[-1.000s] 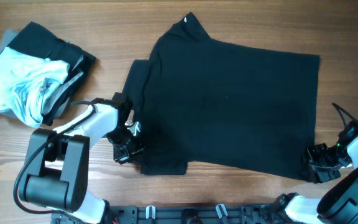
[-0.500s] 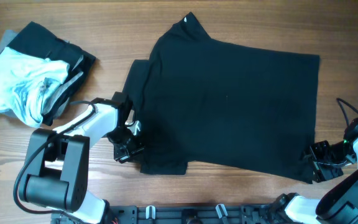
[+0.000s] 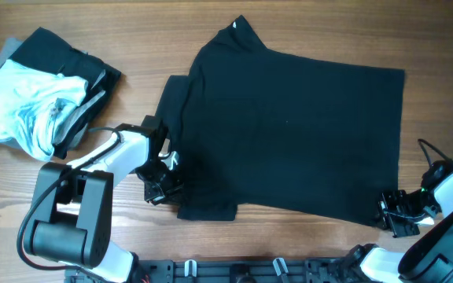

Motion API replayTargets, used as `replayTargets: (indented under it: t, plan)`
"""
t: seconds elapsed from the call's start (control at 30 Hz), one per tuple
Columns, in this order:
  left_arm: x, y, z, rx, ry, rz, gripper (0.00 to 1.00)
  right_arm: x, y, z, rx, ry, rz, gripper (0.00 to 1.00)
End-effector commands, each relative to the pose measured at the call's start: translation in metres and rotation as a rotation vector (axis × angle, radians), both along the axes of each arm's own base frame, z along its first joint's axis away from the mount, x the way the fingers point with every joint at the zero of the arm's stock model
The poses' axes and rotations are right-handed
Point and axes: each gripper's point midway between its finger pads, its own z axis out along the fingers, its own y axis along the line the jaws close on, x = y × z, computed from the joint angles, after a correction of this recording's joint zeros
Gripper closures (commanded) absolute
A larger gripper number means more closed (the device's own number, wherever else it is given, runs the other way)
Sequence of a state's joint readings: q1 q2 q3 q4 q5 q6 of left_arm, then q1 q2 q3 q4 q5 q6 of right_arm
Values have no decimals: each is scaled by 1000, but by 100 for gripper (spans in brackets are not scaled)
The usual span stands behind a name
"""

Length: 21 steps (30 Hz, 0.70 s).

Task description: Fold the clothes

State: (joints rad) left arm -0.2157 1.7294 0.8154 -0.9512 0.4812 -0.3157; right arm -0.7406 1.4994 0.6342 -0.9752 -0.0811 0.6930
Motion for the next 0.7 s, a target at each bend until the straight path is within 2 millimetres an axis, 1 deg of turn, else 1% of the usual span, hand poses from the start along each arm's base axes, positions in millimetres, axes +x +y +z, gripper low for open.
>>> replayTargets:
  t: [0.0, 0.07, 0.1, 0.13, 0.17, 0.23, 0.37, 0.4, 0.47, 0.53, 0.63, 0.67]
  plan:
    - [4, -3, 2, -31, -10, -5, 95, -1, -7, -2, -36, 2, 39, 96]
    - [3, -10, 7, -68, 3, 7, 96, 13, -16, 8, -39, -57, 114, 96]
    - [6, -14, 12, -91, 5, 14, 96, 20, -17, 13, -29, -94, 140, 96]
    - [9, -18, 18, -113, 1, 16, 96, 33, -17, 20, -14, -162, 183, 96]
    - [16, -20, 24, -124, -13, 18, 96, 44, -15, 28, 3, -230, 220, 96]
    - [29, -23, 35, -135, -62, 15, 96, 58, -13, 42, 14, -315, 262, 96]
    - [56, -28, 60, -152, -180, 9, 96, 70, -16, 55, 6, -383, 344, 96]
    - [62, -27, 64, -143, -207, 6, 96, 76, -16, 57, 8, -420, 367, 96]
    - [71, -24, 68, -122, -245, 3, 96, 100, -11, 65, 29, -575, 429, 96]
    - [80, -24, 67, -114, -285, 6, 96, 116, -9, 72, 38, -663, 418, 96]
    - [115, -30, 69, -132, -424, 38, 96, 130, -21, 74, -8, -689, 315, 96]
    - [124, -32, 71, -140, -460, 40, 96, 134, -25, 75, -21, -698, 297, 96]
